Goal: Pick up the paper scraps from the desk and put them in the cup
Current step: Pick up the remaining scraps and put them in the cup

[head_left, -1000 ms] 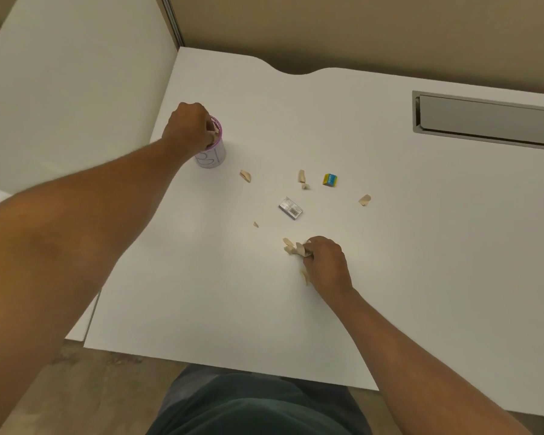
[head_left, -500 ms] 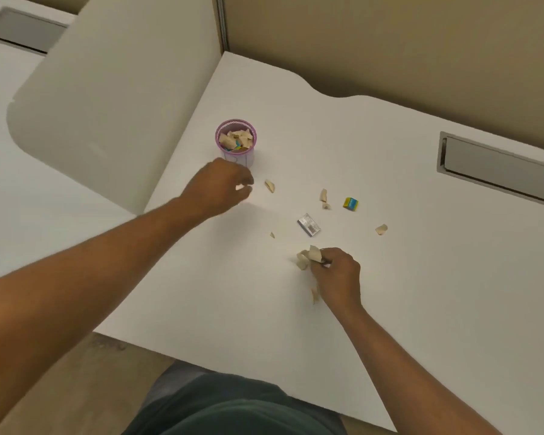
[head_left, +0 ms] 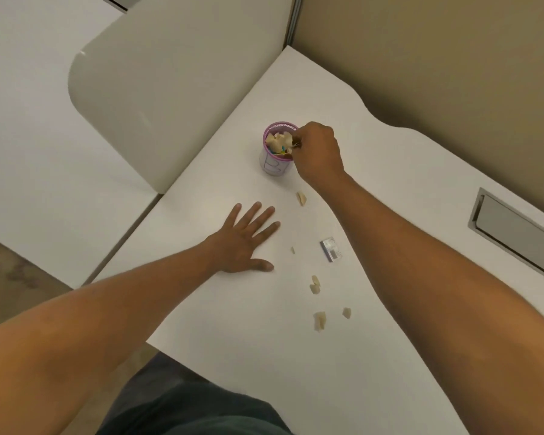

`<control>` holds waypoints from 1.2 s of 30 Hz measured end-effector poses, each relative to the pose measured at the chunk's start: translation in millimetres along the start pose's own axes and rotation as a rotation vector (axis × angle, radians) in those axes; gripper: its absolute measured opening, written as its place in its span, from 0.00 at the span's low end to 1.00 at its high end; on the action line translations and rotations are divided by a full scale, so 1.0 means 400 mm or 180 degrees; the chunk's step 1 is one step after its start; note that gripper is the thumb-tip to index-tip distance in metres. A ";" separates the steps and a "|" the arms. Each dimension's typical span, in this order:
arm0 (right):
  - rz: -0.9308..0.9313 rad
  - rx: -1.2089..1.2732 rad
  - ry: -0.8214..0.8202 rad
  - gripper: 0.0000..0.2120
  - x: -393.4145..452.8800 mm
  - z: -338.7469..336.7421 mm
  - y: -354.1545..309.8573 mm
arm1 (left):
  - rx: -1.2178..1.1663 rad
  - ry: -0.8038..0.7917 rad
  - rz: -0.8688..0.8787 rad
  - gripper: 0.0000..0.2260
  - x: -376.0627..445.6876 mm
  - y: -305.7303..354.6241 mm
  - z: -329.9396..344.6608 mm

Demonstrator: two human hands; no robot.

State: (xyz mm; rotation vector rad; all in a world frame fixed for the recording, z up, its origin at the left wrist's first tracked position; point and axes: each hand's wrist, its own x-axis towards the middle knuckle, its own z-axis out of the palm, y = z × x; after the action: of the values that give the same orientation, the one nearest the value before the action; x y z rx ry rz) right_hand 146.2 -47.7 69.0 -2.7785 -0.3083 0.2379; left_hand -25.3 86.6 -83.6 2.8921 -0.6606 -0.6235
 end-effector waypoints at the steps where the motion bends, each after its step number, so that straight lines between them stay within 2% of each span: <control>1: -0.0098 -0.0211 -0.0120 0.09 0.019 0.010 -0.005 | -0.0016 -0.0009 -0.0003 0.47 0.003 -0.001 0.003; 3: -0.0323 -0.0645 -0.0443 0.10 0.050 0.030 -0.012 | -0.0012 -0.0014 -0.0010 0.48 0.008 -0.002 0.010; 6: -0.0559 -0.1118 -0.0829 0.05 0.086 0.054 -0.019 | -0.0072 -0.0005 0.0000 0.47 0.012 -0.003 0.017; 11: -0.0662 -0.1414 -0.1170 0.17 0.137 0.062 -0.053 | -0.0122 -0.0004 0.0051 0.46 0.011 -0.007 0.018; 14: -0.0774 -0.1317 -0.1106 0.13 0.156 0.036 -0.054 | -0.0114 -0.0030 0.0069 0.47 0.009 -0.007 0.014; 16: -0.0776 -0.1192 -0.1133 0.14 0.158 0.007 -0.049 | -0.0110 -0.0061 0.0066 0.48 0.009 -0.008 0.009; 20: -0.0683 -0.0559 -0.1148 0.14 0.128 -0.082 -0.035 | -0.0088 -0.0161 0.0060 0.52 0.008 -0.008 -0.002; 24: -0.0521 0.0115 -0.0708 0.11 0.048 -0.132 0.045 | -0.0129 -0.0329 0.0056 0.58 0.009 -0.006 -0.015; 27: -0.0398 0.0108 -0.0484 0.10 -0.043 -0.058 0.150 | -0.0117 -0.0366 0.0087 0.64 0.008 -0.008 -0.022; 32: -0.0984 -0.0657 -0.1163 0.24 -0.167 0.149 0.247 | -0.0063 -0.0360 0.0058 0.68 0.008 -0.006 -0.017; 36: -0.1061 -0.0883 -0.0911 0.24 -0.216 0.225 0.293 | -0.0011 -0.0233 0.0034 0.68 0.006 -0.009 -0.005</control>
State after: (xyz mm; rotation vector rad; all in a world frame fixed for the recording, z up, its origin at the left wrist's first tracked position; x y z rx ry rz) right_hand 66.7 -148.4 -44.0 -2.8954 -0.9293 0.5458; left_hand -21.0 88.9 -83.5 2.8727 -0.6831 -0.7317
